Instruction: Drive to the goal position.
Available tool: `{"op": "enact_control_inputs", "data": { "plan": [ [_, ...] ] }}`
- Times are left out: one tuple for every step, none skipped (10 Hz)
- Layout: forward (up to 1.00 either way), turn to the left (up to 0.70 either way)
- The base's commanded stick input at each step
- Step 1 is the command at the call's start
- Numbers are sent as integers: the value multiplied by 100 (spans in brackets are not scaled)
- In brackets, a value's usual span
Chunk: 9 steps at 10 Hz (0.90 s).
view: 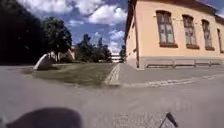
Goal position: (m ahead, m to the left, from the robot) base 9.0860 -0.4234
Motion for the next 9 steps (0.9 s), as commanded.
{"op": "enact_control_inputs", "data": {
  "plan": [
    [85, 0],
    [85, 0],
    [85, 0],
    [85, 0],
    [85, 0],
    [85, 0],
    [85, 0],
    [85, 0],
    [85, 0]
  ]
}}
